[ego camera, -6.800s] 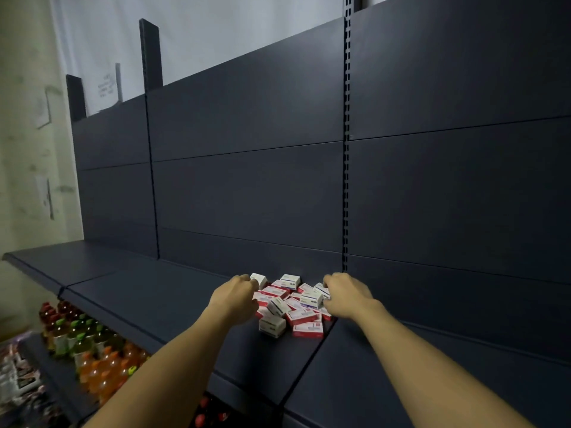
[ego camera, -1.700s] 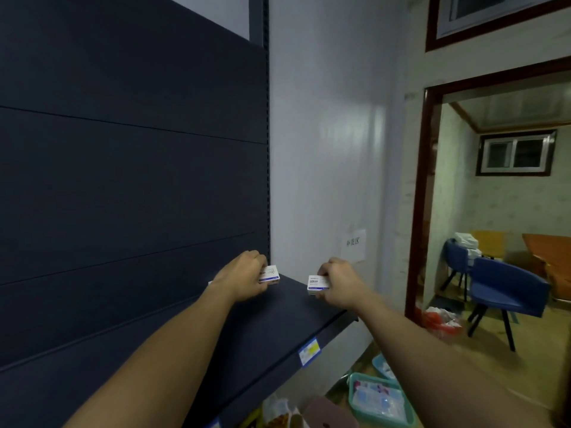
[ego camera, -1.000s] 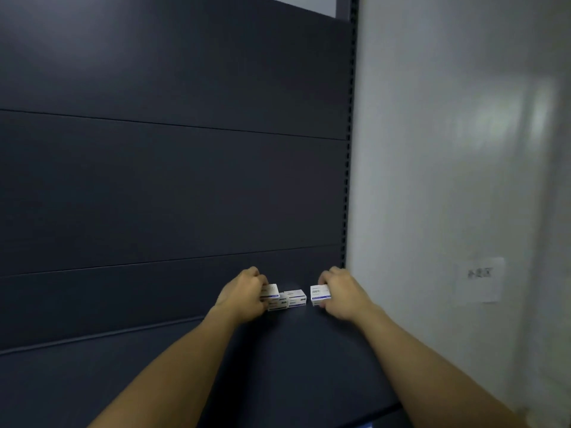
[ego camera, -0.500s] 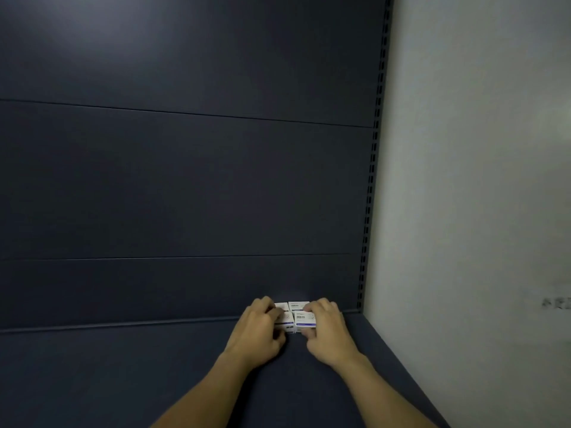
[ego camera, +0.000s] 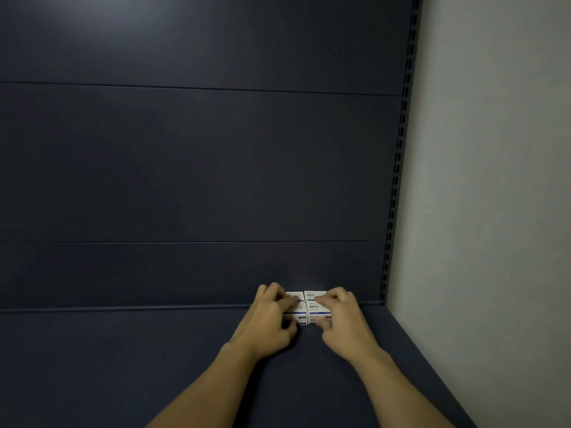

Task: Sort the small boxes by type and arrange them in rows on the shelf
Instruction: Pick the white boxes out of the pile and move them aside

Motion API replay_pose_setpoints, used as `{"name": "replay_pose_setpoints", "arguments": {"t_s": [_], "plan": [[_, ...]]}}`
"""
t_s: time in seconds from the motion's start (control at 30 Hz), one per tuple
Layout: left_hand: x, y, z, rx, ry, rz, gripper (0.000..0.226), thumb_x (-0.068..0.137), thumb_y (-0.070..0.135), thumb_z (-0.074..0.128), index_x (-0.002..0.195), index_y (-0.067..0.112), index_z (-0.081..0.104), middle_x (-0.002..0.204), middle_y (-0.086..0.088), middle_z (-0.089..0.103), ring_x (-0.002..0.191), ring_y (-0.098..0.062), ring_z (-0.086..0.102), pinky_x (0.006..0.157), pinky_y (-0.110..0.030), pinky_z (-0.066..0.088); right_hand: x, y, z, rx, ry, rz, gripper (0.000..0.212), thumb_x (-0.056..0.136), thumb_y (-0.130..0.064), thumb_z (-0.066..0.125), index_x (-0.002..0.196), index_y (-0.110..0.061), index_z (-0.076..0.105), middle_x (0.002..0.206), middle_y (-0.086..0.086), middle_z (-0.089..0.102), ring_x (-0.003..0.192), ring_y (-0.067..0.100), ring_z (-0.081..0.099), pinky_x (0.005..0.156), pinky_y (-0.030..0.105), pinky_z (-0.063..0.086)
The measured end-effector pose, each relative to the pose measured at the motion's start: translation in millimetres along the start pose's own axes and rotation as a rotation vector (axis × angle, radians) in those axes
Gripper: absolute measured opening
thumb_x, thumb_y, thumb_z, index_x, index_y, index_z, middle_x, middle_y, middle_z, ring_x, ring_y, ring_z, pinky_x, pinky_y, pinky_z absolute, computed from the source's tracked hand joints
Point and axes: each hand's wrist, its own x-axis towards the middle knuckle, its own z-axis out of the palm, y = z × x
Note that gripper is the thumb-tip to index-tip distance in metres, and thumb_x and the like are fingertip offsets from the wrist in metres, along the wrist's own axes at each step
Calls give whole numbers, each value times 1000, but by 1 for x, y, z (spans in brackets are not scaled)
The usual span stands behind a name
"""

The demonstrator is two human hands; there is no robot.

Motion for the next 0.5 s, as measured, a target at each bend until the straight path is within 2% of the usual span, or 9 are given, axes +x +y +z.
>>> {"name": "replay_pose_setpoints", "arguments": {"t_s": [0.2,0.33,0.5], "plan": [[1,3,1,20,-27,-44,52,89,36,57,137,18,51,119,8,37,110,-11,39,94,-32,49,0,-3,0,-54,-7,18,48,91,-26,69,138,-21,58,115,-11,41,110,7,40,103,16,36],[2,4,2,38,-7,-45,54,87,40,59,136,19,50,121,8,37,110,-10,40,92,-28,50,-3,-9,-3,-112,-29,21,47,92,-30,66,138,-23,57,120,-9,41,112,11,41,104,25,39],[0,6,-5,133,35,-57,64,81,49,59,138,24,47,125,7,34,109,-11,36,81,-24,49,-7,-21,-10,-236,-40,30,46,94,-35,59,138,-25,55,130,-3,39,118,18,37,104,30,37]]}}
